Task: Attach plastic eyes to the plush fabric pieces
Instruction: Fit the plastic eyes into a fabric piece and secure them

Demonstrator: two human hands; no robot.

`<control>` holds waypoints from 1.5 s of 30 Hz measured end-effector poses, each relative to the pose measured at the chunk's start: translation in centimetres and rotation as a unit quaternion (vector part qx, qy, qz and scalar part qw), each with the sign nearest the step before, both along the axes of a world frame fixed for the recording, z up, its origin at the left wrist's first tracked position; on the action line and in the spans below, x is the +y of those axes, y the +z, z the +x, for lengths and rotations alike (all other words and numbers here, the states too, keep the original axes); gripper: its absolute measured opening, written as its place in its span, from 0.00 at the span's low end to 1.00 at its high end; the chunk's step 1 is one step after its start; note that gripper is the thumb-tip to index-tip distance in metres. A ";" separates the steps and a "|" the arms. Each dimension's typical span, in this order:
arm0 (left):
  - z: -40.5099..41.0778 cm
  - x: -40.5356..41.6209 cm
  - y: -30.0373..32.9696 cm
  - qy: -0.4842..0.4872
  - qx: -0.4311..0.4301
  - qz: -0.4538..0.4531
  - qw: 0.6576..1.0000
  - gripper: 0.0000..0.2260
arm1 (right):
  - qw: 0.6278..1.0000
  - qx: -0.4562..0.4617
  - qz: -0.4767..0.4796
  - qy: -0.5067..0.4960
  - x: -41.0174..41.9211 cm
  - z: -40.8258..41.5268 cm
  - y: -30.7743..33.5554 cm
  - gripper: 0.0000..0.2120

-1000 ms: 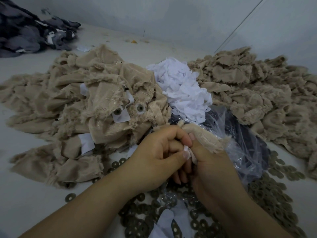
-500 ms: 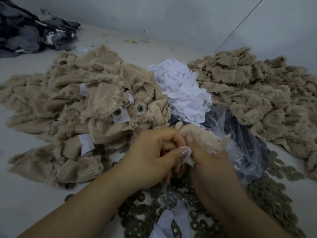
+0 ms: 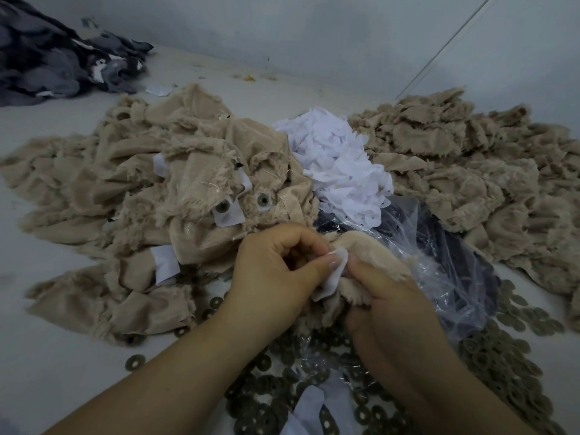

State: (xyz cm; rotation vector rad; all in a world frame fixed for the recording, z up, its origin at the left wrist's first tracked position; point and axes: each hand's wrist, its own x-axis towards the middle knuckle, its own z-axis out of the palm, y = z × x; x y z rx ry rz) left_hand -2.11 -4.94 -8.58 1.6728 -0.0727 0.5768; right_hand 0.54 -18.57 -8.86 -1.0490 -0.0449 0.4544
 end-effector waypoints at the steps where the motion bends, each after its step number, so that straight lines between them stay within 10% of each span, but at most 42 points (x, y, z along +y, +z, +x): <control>1: 0.0 0.0 0.0 0.000 0.001 -0.002 1.000 0.06 | 1.000 -0.008 0.002 -0.006 0.0 0.0 0.0 0.18; 14: 0.2 0.1 0.0 -0.009 0.002 -0.002 1.000 0.09 | 0.991 0.103 -0.007 0.086 -0.7 1.0 1.6 0.20; 27: 0.4 0.6 -0.2 -0.013 0.067 -0.100 0.993 0.07 | 0.957 -0.162 -0.233 -0.058 -0.3 0.9 -0.9 0.14; 37: 0.6 1.5 0.5 0.000 0.069 -0.152 0.986 0.04 | 0.969 -0.091 -0.218 0.066 -2.2 1.7 1.3 0.17; 39: 0.7 1.7 0.6 0.004 0.066 -0.183 0.981 0.03 | 0.919 -0.166 -0.343 0.103 -2.7 2.1 2.3 0.11; 43: 0.6 1.6 0.8 -0.009 0.068 -0.205 0.976 0.01 | 0.638 -0.361 -0.676 0.079 -3.3 2.8 3.3 0.14; 45: 0.6 1.5 0.9 -0.010 0.069 -0.209 0.976 0.02 | 0.567 -0.375 -0.726 0.106 -2.8 2.5 3.2 0.14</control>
